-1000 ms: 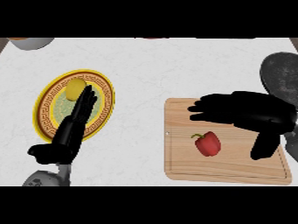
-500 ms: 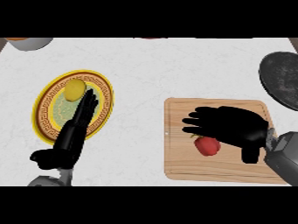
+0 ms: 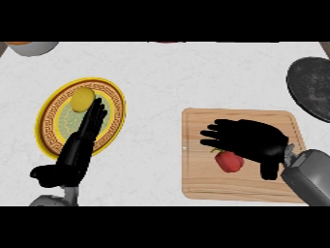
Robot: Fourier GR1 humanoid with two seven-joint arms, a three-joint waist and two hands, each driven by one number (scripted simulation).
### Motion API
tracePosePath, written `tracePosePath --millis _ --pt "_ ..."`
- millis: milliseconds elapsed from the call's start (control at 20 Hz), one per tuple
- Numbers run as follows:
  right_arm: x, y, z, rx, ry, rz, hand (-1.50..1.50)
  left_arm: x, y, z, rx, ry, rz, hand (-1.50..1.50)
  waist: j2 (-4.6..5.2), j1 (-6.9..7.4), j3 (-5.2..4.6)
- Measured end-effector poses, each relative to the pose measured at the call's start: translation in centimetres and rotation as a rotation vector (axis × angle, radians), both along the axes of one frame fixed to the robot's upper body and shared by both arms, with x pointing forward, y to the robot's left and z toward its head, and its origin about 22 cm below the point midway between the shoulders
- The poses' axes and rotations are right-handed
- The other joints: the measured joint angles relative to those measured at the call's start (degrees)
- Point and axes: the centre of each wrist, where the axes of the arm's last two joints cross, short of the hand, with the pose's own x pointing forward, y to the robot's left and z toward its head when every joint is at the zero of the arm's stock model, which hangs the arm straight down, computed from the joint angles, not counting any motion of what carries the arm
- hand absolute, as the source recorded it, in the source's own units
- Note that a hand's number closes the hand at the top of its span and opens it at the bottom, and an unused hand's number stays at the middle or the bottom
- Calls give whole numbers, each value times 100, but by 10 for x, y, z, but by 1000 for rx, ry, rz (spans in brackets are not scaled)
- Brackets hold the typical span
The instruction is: Pick the bell pepper from the cutting board and place it in the pan
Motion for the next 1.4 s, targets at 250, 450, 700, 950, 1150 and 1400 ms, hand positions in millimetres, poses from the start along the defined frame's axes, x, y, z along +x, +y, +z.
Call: tracePosePath --millis 250,450,700,950,1150,1400 --pt "2 7 -12 32 19 -12 -150 -5 -1 -2 -1 9 4 0 0 1 1" --pt "8 17 -18 23 24 -19 -150 1 -4 4 -1 1 3 0 2 2 1" --pt "15 18 -41 -14 26 -45 -150 -2 -6 4 -8 1 2 0 3 10 1" --pt "19 24 -48 -91 -4 37 150 3 -5 2 -2 1 1 0 -19 15 -13" --pt "25 29 -53 -85 -57 93 150 2 1 4 1 0 -3 0 -74 21 -44" --pt "32 22 -54 -60 -90 126 150 -1 2 -1 -6 10 -7 0 -75 17 -53"
